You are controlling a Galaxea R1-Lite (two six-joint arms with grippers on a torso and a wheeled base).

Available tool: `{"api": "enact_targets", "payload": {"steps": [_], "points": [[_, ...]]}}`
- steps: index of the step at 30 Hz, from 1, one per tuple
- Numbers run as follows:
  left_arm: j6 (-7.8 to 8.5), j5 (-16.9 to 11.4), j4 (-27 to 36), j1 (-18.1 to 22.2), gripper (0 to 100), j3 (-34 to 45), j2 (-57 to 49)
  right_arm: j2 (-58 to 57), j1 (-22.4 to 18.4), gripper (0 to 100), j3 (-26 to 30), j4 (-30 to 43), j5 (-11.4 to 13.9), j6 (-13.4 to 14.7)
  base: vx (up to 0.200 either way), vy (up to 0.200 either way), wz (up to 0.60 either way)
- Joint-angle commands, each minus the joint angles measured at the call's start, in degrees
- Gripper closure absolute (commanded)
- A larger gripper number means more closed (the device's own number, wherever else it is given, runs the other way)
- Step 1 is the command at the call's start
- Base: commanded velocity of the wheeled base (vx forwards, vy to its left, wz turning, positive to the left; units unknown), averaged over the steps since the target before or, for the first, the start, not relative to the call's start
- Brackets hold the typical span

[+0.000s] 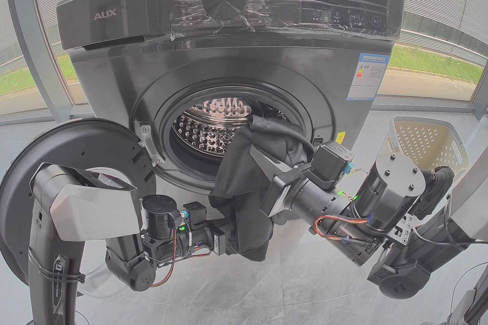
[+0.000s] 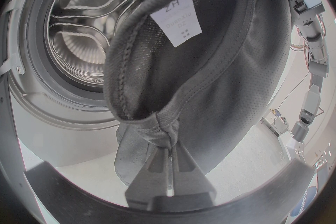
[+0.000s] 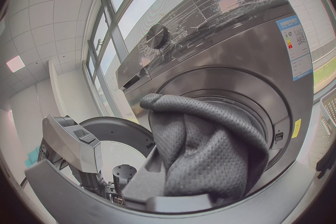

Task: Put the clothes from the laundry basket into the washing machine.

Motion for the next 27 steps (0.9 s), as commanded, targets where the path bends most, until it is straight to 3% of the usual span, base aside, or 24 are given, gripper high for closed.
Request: {"api": "enact_targets", "payload": {"steps": [1,8,9,27], "points": [[0.07,0.01,-0.12,0.30,100,0.35,-0.42,0.37,-0.55,100,-0.01,-0.01,0.01,0.01,0.000,0.000,0.00],[0.60,0.19,0.06,0.57,100,0.44,0.19,0.46,-0.64,100,-0.01,-0.01,0.01,0.01,0.000,0.000,0.00],[0.60,0.36,0.06,0.48,0,0.35,0.37,0.37,-0.55,100,-0.01,-0.01,0.01,0.01,0.000,0.000,0.00],[0.43,0.89,0.06,0.48,0,-2.37,2.83,0.37,0.33,100,-0.01,-0.01,0.01,0.01,0.000,0.000,0.00]]}}
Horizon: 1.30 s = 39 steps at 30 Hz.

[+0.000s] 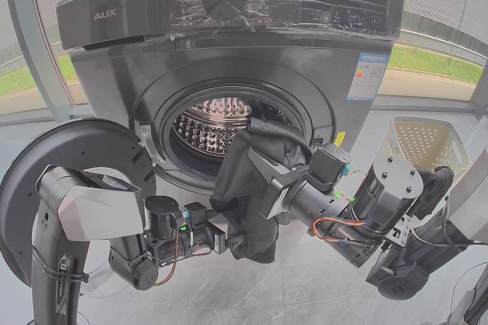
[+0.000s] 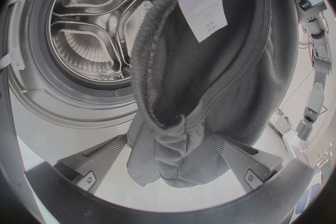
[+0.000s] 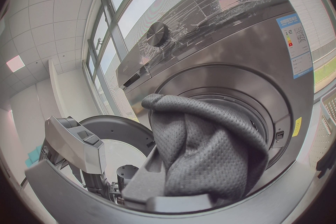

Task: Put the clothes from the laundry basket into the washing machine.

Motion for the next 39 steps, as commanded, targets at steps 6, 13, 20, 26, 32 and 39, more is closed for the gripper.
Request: {"api": "enact_targets", "payload": {"steps": [6,13,20,26,32,39], "points": [[-0.01,-0.10,-0.12,-0.19,100,-0.74,0.78,0.00,-0.02,100,-0.01,-0.01,0.01,0.01,0.000,0.000,0.00],[-0.01,-0.10,-0.21,-0.01,100,-0.56,0.61,0.35,-0.19,100,0.08,-0.19,0.01,0.01,0.000,0.000,0.00],[0.07,-0.01,-0.29,0.34,100,0.40,-2.56,0.70,-1.42,100,1.84,-0.19,0.01,0.01,0.000,0.000,0.00],[0.25,-0.01,-0.12,2.19,100,6.12,-11.44,1.31,-5.55,100,6.76,-1.86,0.72,2.29,0.000,0.000,0.00],[0.69,-0.10,0.06,4.03,100,11.92,-19.43,1.23,-7.75,100,10.63,-5.11,2.30,5.90,0.000,0.000,0.00],[2.10,-0.63,0.23,8.08,100,16.14,-25.23,0.70,-10.65,100,15.02,-5.20,2.12,13.63,0.000,0.000,0.00]]}}
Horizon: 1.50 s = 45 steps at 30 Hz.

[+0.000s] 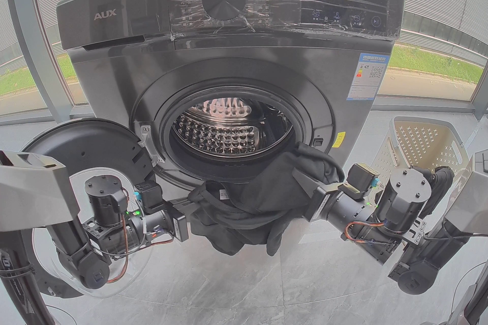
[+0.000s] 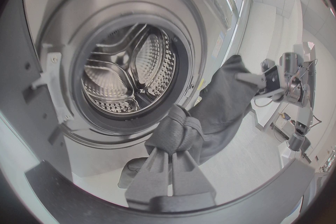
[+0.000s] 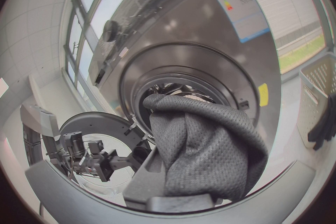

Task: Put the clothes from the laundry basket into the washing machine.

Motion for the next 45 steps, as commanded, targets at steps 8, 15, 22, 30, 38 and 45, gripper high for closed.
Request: {"api": "enact_targets", "payload": {"steps": [8,15,22,30,38,45], "points": [[0.85,-0.19,0.01,4.21,100,0.96,-5.19,0.42,-1.89,100,4.33,-0.19,0.17,2.32,0.000,0.000,0.00],[0.93,-0.10,0.01,3.69,100,-0.44,-5.46,0.51,-1.45,0,5.12,-0.10,0.08,2.58,0.000,0.000,0.00],[0.85,0.42,0.01,3.69,100,-3.17,-5.55,2.71,-1.19,0,14.70,-0.19,3.77,2.41,0.000,0.000,0.00],[0.85,0.51,-0.08,3.25,100,-4.13,-5.55,4.99,-0.31,0,16.90,-0.19,5.09,1.97,0.000,0.000,0.00],[0.93,0.60,0.01,2.19,100,-4.13,-6.42,6.66,-0.40,0,14.87,-0.19,9.13,-0.76,0.000,0.000,0.00],[0.76,0.51,0.10,0.70,100,-3.87,-8.97,11.15,-1.28,0,9.07,-0.10,11.33,-4.36,0.000,0.000,0.00]]}}
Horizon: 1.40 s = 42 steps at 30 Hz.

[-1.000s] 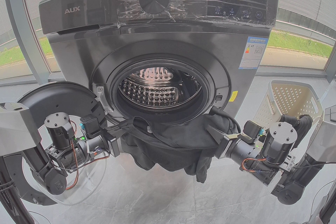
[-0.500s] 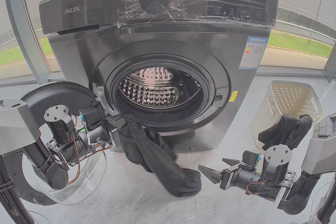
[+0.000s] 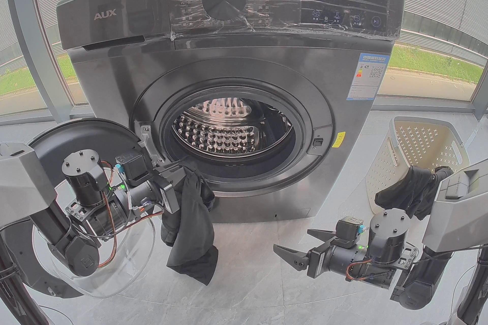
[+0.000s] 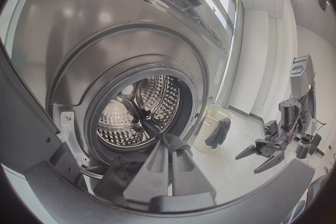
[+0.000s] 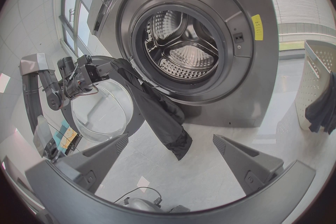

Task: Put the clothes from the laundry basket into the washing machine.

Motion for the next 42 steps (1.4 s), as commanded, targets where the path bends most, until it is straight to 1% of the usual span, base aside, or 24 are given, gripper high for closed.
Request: {"api": "enact_targets", "payload": {"steps": [1,4,10,14,16,19,21,23,24,27,28,30,34,38,42], "points": [[-0.11,-0.07,0.03,-1.53,100,0.12,-2.43,4.59,-0.51,0,-3.83,0.08,0.39,-2.09,0.000,0.000,0.00],[-0.11,-0.07,0.03,-2.59,100,0.03,-3.75,7.40,-1.48,0,-5.67,0.08,0.39,-3.76,0.000,0.000,0.00],[-0.64,-0.16,0.11,-3.38,100,-0.15,-7.00,10.74,-4.03,0,-8.31,0.08,0.75,-4.29,0.000,0.000,0.00],[-0.72,-0.16,0.11,-3.38,100,-0.32,-7.44,11.36,-5.34,0,-8.48,-0.01,2.94,-5.08,0.000,0.000,0.00],[-0.72,-0.16,0.11,-3.38,100,-0.32,-7.44,11.36,-5.52,0,-8.48,-0.01,3.29,-5.43,0.000,0.000,0.00],[-0.72,-0.16,0.11,-3.64,100,-0.50,-7.35,12.06,-5.43,0,-8.75,-0.01,4.88,-6.49,0.000,0.000,0.00],[-0.72,-0.16,0.11,-3.82,100,-0.67,-7.35,12.50,-5.17,0,-9.54,-0.01,5.49,-6.75,0.000,0.000,0.00],[-0.64,-0.16,0.11,-3.82,100,-0.67,-7.35,12.94,-5.08,0,-10.24,-0.01,5.58,-6.75,0.000,0.000,0.00],[-0.64,-0.16,0.11,-3.82,100,-0.67,-7.35,14.08,-4.91,0,-12.44,-0.01,5.67,-7.54,0.000,0.000,0.00],[-0.64,-0.16,0.11,-3.90,100,-0.59,-7.35,15.49,-4.73,0,-15.87,0.08,6.11,-9.83,0.000,0.000,0.00],[-0.64,-0.16,0.11,-3.99,100,-0.59,-7.35,15.58,-4.73,0,-16.39,0.08,6.28,-10.18,0.000,0.000,0.00],[-0.64,-0.07,0.11,-4.17,100,-0.59,-7.35,15.67,-4.20,0,-17.36,0.52,7.07,-10.36,0.000,0.000,0.00],[-0.64,-0.07,0.11,-4.17,100,-0.59,-7.00,15.67,-2.62,0,-17.80,0.61,7.42,-10.53,0.000,0.000,0.00],[-0.64,-0.07,0.11,-4.17,100,-0.50,-6.82,15.58,-1.83,0,-17.80,0.70,8.39,-10.44,0.000,0.000,0.00],[-0.64,-0.07,0.11,-4.17,100,-0.41,-6.74,16.02,-1.21,0,-21.67,2.45,8.57,-10.44,0.000,0.000,0.00]]}}
